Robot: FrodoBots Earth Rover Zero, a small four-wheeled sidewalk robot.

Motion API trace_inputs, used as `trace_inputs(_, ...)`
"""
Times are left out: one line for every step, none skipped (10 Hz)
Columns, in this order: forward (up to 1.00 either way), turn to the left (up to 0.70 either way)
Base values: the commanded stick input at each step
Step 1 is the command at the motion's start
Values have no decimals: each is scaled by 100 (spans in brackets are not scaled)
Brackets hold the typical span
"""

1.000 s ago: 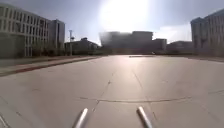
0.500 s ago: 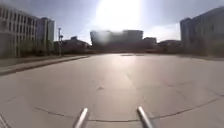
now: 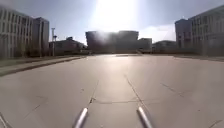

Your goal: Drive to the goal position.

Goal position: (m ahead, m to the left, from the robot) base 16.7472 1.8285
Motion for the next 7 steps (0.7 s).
trace_inputs(100,-2)
trace_inputs(100,-2)
trace_inputs(100,-2)
trace_inputs(100,-2)
trace_inputs(100,-2)
trace_inputs(100,-2)
trace_inputs(100,-2)
